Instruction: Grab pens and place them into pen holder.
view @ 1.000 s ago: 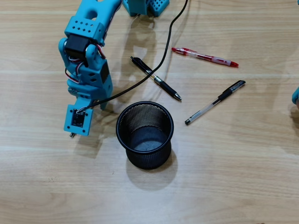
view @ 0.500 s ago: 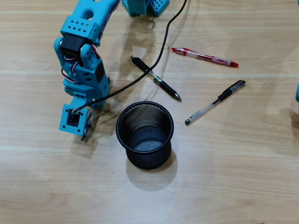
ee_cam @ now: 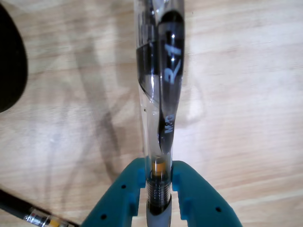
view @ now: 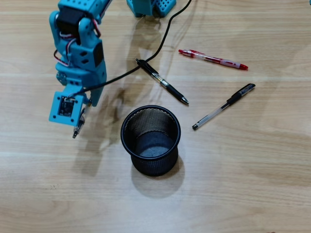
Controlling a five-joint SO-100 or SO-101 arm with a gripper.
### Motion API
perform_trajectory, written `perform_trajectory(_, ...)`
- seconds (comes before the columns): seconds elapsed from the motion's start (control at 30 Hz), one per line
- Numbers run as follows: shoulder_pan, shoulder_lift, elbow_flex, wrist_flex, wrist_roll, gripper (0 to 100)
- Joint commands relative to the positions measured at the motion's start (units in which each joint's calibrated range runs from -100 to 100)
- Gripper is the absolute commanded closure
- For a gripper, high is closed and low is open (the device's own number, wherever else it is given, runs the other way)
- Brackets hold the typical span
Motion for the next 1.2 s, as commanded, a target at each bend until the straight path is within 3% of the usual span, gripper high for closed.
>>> perform_trajectory(0.0,-2.2,-11.2,2.4,0.2,0.3,98)
perform_trajectory(0.27,-6.0,-32.0,15.6,-0.8,0.2,98)
perform_trajectory(0.5,-10.3,-41.5,17.7,-2.0,2.1,98)
perform_trajectory(0.67,-17.1,-42.5,17.7,-10.5,4.5,98)
perform_trajectory(0.93,-27.8,-42.0,17.8,-29.5,2.1,98)
perform_trajectory(1.17,-30.1,-35.7,17.9,-43.1,0.2,98)
